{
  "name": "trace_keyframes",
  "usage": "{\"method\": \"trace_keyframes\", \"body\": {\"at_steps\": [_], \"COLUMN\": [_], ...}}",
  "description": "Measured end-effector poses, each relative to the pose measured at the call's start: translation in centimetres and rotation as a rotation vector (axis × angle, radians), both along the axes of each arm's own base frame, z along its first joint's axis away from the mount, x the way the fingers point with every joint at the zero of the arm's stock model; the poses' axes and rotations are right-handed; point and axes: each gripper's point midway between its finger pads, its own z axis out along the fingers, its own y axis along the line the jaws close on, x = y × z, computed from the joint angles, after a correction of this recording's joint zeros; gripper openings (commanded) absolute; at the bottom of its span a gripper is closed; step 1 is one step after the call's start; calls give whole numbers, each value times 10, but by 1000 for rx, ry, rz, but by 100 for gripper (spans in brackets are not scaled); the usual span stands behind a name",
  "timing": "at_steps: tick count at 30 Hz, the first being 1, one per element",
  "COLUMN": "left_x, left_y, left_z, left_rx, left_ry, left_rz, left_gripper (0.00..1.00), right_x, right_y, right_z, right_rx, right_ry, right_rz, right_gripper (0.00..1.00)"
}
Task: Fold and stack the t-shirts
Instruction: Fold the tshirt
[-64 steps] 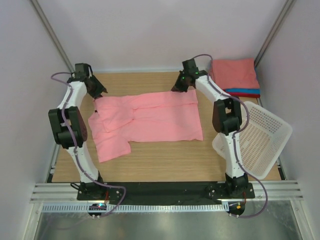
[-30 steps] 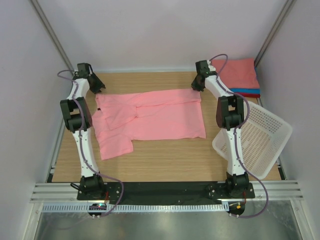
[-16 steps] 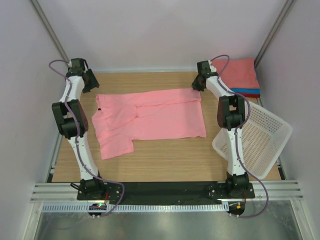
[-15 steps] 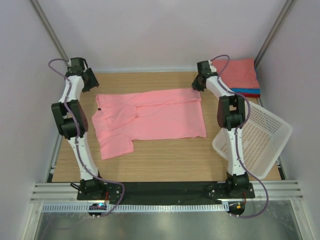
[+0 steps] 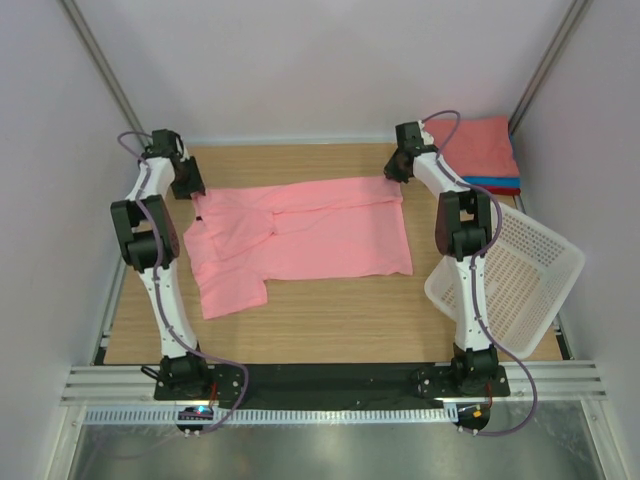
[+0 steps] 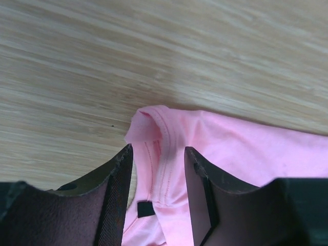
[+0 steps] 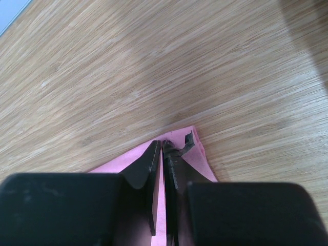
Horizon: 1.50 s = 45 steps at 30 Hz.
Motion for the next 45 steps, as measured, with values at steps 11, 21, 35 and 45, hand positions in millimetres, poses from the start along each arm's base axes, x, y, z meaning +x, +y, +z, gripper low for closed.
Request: {"method": "trace_keyframes", "body": {"at_steps": [11, 21, 35, 45], "left_x": [12, 17, 18, -33], "left_y": [8, 28, 20, -19], "left_z": [-21, -23, 22, 106], "left_rx": [-3, -49, -143, -113], "left_ry": [39, 35, -17, -34], "left_rz": [17, 109, 195, 234], "left_gripper": [0, 0, 45, 44], "right_x": [-1, -1, -2, -34], "right_y": [-2, -8, 2, 12], "right_z": [-1, -1, 5, 39], "right_rx": [-4, -29, 25, 74], "right_ry": [0, -12, -3, 33], "right_rz": [-8, -59, 1, 98], "right_gripper": [6, 6, 25, 26]}}
